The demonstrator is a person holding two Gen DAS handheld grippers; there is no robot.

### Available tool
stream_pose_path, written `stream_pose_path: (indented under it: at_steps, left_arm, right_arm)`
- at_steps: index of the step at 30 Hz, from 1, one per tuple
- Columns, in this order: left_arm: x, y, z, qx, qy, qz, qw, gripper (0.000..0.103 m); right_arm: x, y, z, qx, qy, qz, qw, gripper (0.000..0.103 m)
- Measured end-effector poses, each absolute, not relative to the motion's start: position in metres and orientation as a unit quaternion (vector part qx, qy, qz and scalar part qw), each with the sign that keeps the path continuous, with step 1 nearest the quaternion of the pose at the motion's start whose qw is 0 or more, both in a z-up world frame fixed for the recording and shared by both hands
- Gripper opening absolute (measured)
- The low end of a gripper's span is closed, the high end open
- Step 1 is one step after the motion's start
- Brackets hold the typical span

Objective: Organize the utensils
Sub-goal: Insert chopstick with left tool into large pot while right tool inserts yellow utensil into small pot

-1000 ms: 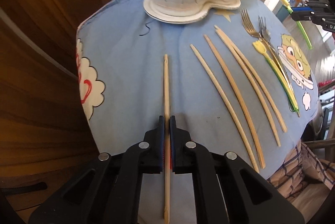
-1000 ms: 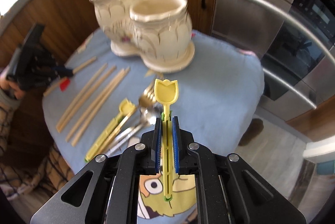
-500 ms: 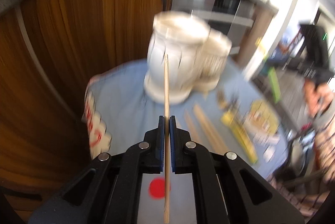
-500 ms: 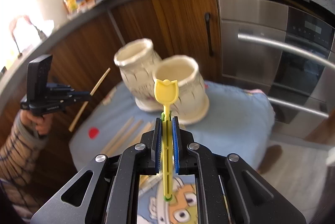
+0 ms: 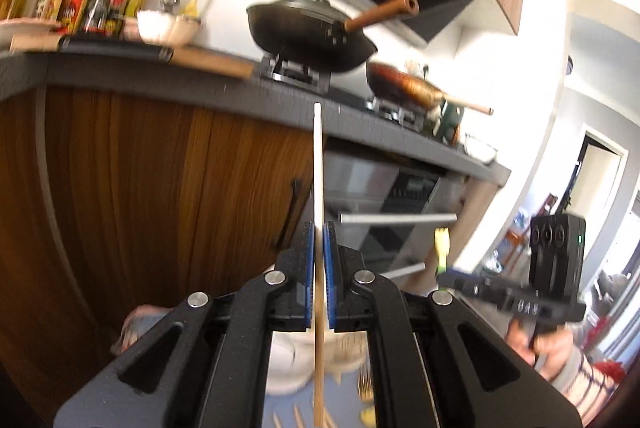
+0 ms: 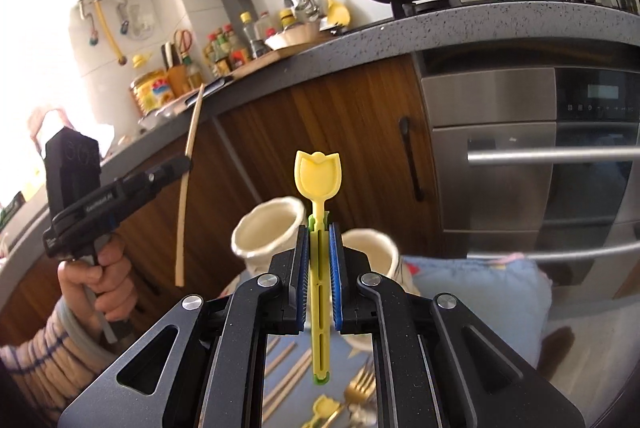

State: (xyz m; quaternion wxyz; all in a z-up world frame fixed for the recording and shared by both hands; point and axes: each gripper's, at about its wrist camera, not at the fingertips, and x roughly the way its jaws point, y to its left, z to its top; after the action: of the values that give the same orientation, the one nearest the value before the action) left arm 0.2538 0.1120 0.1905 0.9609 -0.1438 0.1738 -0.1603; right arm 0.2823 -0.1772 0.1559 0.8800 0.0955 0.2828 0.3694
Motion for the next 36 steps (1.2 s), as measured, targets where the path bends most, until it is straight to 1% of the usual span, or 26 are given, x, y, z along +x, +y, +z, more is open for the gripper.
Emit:
stream_pose_path:
  at_steps: [6,12,16,24,30,36]
  left_arm:
    - [0.283,0.101,0.199,-0.143,0.135,-0.146,0.970,0.004]
    - [0.293,0.085,0.188,-0.122,0.105,-0.114,0.980,0.004]
    - [0.298,0.077,0.171,-0.110,0.103,-0.097,0.984,0.004]
    - [0.295,0.075,0.137,-0.099,0.152,-0.080,0.980,0.005]
    - [0.289,0.068,0.128,-0.065,0.193,-0.082,0.976,0.005]
    - [0.298,0.059,0.121,-0.036,0.244,-0.084,0.965,0.004]
  right_arm:
    - [0.297,-0.171,0.154,0.098,0.267,0.358,0.890,0.011]
    - [0.312,-0.167,0.159,0.118,0.229,0.337,0.906,0.011]
    - [0.319,-0.153,0.152,0.099,0.220,0.322,0.916,0.011]
    - [0.319,-0.141,0.118,0.067,0.249,0.300,0.918,0.011]
    - [0.312,-0.132,0.102,0.021,0.282,0.283,0.916,0.011]
    - [0.309,-0.119,0.098,-0.011,0.308,0.278,0.910,0.011]
